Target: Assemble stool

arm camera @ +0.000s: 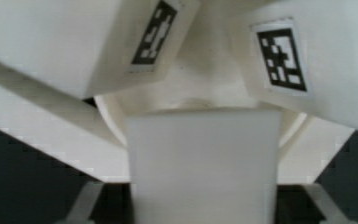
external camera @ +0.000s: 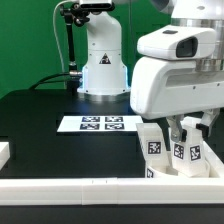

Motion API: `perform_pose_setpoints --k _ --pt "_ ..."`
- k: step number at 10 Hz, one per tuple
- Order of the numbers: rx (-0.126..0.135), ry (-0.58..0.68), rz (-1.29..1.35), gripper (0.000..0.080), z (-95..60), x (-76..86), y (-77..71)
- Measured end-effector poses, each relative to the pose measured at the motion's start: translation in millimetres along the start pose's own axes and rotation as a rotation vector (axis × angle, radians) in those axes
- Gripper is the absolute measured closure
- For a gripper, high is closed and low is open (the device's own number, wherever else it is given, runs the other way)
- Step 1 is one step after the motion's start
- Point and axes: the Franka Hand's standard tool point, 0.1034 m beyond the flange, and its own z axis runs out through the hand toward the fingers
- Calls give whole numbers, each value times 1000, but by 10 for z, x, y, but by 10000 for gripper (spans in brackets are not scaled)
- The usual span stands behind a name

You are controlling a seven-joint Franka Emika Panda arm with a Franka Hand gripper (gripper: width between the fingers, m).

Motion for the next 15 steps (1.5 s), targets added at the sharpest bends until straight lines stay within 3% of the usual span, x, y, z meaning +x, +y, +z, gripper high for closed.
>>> perform_pose_setpoints --k 7,15 --pt "10 8 774 461 9 12 -31" --pt "26 18 1280 461 3 50 -85"
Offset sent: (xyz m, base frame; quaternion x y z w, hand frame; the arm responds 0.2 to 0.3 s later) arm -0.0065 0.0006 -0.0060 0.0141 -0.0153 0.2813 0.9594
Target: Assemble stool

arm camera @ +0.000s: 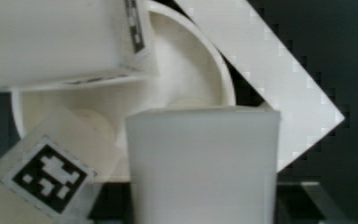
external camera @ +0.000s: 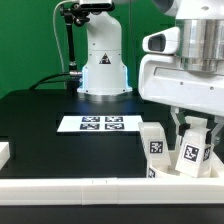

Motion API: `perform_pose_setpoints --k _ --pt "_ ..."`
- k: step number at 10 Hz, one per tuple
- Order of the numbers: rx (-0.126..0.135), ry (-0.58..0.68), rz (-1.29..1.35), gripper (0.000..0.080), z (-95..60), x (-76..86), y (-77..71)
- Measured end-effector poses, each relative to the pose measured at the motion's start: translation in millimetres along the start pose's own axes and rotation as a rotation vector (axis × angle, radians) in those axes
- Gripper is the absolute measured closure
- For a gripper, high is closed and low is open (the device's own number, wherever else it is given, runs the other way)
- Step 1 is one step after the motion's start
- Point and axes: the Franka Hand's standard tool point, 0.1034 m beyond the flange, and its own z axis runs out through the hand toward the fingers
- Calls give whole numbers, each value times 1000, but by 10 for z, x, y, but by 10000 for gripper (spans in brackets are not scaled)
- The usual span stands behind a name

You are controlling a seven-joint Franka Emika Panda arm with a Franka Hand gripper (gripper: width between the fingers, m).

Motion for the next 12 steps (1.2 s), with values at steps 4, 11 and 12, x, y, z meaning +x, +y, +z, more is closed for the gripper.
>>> perform_pose_setpoints --k 4,11,12 --pt "41 -45 379 461 10 31 4" --pt "147 -126 985 461 6 76 68" --pt "146 -137 1047 461 6 70 62"
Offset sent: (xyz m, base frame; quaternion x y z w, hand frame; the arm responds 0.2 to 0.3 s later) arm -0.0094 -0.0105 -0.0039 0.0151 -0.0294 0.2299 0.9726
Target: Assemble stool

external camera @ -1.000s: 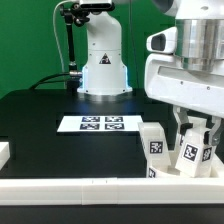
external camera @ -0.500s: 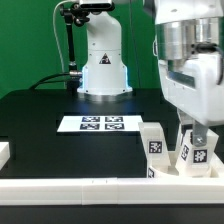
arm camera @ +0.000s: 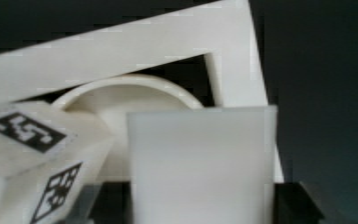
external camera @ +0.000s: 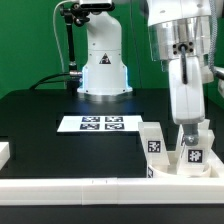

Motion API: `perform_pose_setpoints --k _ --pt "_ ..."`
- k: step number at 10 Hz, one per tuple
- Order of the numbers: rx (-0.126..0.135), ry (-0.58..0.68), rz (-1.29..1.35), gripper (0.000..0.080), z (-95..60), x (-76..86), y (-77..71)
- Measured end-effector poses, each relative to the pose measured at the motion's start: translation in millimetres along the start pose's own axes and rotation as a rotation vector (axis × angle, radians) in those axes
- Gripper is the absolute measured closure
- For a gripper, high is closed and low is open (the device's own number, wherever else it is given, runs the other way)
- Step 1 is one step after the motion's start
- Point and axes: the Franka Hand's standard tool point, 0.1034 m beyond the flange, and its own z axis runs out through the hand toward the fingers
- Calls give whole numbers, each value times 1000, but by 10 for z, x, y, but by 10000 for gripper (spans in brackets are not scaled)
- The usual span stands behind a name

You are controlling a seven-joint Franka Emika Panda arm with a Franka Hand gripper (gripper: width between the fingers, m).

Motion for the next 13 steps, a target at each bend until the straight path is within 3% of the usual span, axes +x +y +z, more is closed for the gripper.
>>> perform_pose_setpoints --k 6,10,13 --pt "-7 -36 205 461 10 -66 28" --pt "37 -99 362 461 19 -99 27" --pt "36 -125 421 461 16 -107 32"
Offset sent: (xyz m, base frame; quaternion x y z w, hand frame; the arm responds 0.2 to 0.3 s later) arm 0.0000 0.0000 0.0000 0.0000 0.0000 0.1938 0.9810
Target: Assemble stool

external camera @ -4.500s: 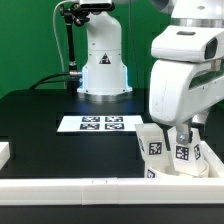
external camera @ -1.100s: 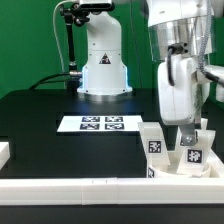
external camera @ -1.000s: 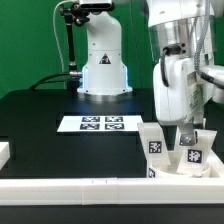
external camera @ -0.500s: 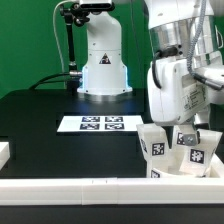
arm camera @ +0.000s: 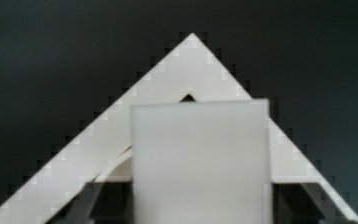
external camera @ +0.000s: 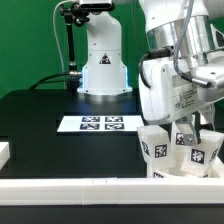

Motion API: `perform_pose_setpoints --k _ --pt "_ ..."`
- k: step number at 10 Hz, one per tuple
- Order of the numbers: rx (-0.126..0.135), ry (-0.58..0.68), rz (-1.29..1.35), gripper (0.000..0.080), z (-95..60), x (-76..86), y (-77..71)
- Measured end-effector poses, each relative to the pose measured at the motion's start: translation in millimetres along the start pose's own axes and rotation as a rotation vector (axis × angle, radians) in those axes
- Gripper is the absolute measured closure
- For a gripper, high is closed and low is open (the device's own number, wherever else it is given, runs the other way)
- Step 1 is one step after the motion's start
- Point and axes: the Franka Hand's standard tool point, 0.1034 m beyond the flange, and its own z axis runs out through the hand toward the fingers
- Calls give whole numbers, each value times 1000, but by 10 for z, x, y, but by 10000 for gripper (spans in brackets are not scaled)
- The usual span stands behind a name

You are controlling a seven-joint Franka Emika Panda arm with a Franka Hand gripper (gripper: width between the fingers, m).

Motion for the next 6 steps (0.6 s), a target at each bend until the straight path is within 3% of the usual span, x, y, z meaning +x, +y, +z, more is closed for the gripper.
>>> perform_pose_setpoints --k 5,6 --pt "-3 -13 -10 461 2 3 -1" --pt "-9 -11 -23 360 -5 2 7"
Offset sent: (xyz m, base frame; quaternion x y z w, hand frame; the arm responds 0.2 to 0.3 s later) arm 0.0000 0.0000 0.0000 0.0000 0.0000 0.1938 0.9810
